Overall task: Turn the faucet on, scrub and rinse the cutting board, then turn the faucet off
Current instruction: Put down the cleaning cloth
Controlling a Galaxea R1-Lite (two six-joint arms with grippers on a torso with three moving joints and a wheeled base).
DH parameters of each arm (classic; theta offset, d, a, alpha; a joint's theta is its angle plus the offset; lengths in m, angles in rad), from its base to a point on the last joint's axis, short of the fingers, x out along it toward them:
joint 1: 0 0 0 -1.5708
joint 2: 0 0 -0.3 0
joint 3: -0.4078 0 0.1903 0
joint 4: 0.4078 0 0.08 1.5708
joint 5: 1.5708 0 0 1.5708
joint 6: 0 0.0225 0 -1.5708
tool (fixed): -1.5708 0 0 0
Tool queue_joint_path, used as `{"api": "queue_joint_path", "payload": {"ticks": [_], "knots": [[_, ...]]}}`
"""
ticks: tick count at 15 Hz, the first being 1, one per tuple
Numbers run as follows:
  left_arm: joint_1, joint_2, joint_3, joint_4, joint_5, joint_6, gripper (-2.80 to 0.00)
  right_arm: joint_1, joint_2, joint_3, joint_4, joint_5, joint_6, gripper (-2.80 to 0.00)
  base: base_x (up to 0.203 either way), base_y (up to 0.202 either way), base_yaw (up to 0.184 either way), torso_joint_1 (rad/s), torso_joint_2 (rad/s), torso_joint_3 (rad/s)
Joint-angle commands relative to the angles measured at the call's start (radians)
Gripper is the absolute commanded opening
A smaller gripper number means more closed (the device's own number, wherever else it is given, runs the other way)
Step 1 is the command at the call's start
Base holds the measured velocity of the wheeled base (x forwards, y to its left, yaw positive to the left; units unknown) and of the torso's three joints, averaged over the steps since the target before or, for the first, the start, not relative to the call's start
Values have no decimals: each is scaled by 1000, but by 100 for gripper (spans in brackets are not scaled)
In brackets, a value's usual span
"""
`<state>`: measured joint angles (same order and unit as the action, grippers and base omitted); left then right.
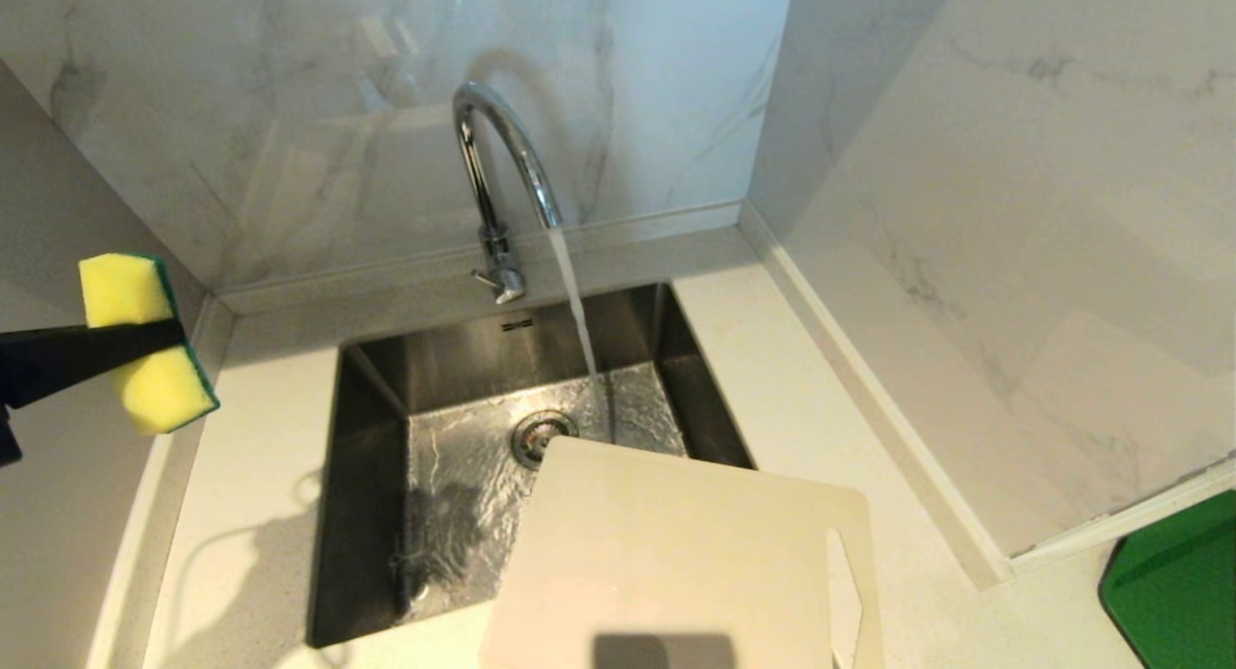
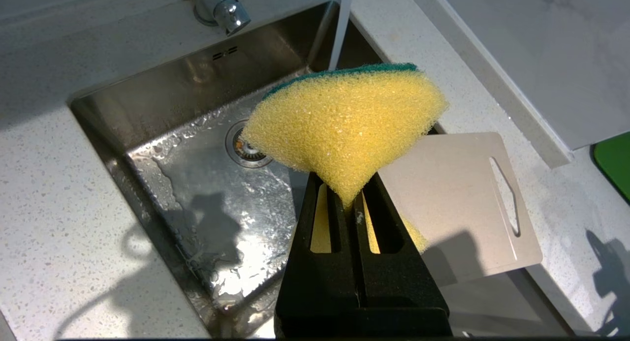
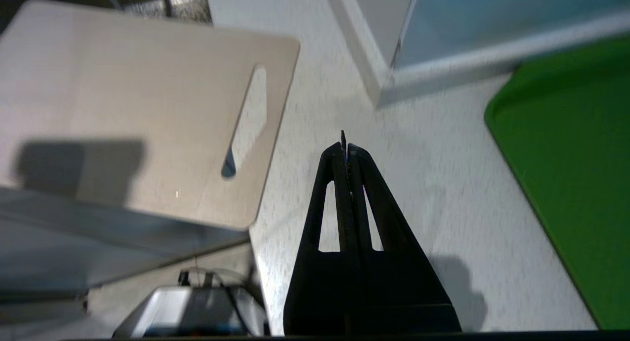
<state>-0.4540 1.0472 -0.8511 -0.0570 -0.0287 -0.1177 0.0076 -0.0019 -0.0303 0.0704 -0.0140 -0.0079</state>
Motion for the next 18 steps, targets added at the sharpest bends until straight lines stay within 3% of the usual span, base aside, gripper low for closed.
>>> {"api": "queue_joint_path", "payload": {"ticks": [1, 9, 14, 18], "knots": [[0, 0, -1, -1, -2, -1, -280, 0, 0, 32, -89, 6, -20, -280, 0, 0, 0, 0, 0, 0], [0, 3, 30, -1, -1, -3, -280, 0, 0, 32, -72, 2, 14, -280, 0, 0, 0, 0, 0, 0], [0, 94, 42, -1, 3, 32, -280, 0, 0, 32, -72, 2, 14, -280, 0, 0, 0, 0, 0, 0], [1, 211, 33, 108, 3, 84, -280, 2, 0, 32, -73, 2, 14, -280, 0, 0, 0, 0, 0, 0]]}}
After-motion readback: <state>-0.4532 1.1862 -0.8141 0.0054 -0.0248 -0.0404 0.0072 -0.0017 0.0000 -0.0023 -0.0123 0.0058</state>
